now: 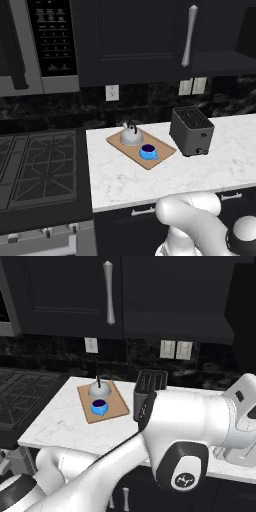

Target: Pick the kettle from the counter and place it on the tray. Then pick the mug from the cabinet and place it on the tray. Then close the cabinet doors.

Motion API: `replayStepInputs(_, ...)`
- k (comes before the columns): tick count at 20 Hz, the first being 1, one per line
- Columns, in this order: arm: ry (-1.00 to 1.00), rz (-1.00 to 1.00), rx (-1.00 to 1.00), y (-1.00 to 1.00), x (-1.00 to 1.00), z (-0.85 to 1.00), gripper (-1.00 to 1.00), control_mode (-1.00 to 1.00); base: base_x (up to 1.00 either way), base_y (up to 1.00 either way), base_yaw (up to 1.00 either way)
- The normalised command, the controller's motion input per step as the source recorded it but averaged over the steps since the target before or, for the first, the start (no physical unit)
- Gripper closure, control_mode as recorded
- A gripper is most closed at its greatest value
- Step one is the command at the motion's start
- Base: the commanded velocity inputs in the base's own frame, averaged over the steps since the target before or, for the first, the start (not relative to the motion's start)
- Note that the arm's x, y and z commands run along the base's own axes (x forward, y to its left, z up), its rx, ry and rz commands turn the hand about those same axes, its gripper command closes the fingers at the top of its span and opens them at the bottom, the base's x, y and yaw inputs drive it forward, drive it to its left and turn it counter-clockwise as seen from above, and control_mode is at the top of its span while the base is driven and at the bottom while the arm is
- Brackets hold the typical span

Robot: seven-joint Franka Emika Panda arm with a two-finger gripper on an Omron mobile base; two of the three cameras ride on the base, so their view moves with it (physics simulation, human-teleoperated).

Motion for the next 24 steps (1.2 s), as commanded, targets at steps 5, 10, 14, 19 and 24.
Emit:
replayStepInputs(5, 0.04, 0.00, -0.07, -0.25, 0.55, 0.02, -1.00, -1.00, 0.00, 0.00, 0.00)
replayStepInputs(10, 0.00, 0.03, -0.07, -0.05, 0.35, 0.04, -1.00, -1.00, 0.00, 0.00, 0.00)
replayStepInputs(14, 0.00, 0.10, -0.01, 0.12, 0.34, 0.11, -1.00, -1.00, 0.00, 0.00, 0.00)
replayStepInputs(19, 0.04, 0.10, 0.00, 0.08, 0.40, 0.20, -1.00, -1.00, 0.00, 0.00, 0.00)
replayStepInputs(24, 0.03, 0.20, 0.00, 0.35, 0.27, 0.22, -1.00, -1.00, 0.00, 0.00, 0.00)
